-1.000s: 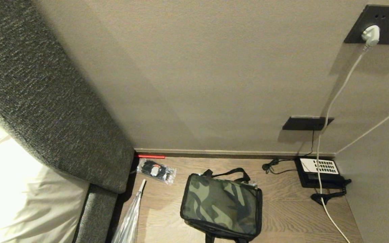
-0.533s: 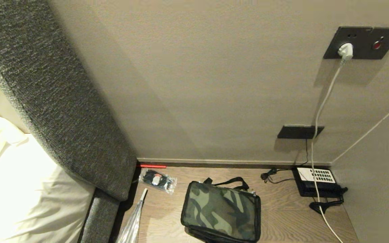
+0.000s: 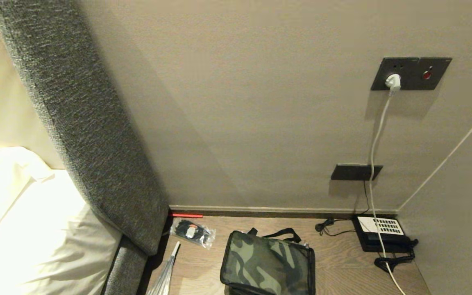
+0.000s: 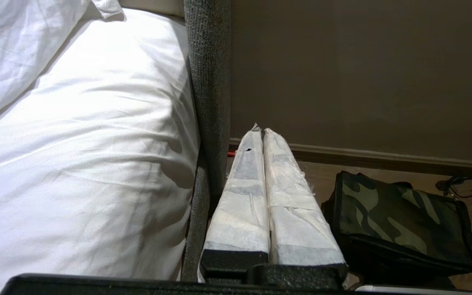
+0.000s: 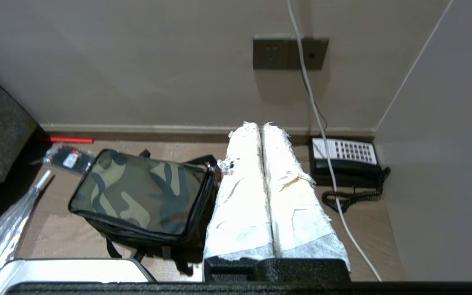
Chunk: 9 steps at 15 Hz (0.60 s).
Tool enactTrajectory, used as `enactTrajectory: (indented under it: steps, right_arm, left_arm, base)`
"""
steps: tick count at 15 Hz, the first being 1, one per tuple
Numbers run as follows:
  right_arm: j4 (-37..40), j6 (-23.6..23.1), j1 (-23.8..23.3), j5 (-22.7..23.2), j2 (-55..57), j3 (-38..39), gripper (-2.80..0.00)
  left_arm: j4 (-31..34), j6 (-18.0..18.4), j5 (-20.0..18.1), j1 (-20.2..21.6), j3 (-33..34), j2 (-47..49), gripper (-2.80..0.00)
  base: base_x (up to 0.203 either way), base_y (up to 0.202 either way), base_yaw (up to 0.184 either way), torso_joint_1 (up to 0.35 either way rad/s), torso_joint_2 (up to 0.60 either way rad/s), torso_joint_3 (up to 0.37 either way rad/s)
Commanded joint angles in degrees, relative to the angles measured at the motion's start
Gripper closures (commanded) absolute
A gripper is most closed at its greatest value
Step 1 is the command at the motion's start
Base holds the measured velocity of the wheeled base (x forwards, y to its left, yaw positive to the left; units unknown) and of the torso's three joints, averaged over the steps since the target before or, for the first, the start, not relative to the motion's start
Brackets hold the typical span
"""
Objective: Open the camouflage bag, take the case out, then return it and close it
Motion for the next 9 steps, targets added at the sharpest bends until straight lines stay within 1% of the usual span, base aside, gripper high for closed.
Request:
enactTrajectory:
  steps: [1, 9]
  right_arm:
    - [-0.02, -0.02, 0.02, 0.02, 0.13, 0.00, 0.00]
    - [-0.02, -0.02, 0.02, 0.02, 0.13, 0.00, 0.00]
  left_arm:
    - [-0.02, -0.05, 0.02, 0.02, 0.09, 0.00, 0.00]
    - [-0.02, -0.05, 0.02, 0.02, 0.09, 0.00, 0.00]
  base:
    - [0.000, 0.000, 0.000, 0.005, 0.00, 0.198]
    - [0.000, 0.000, 0.000, 0.002, 0.00, 0.200]
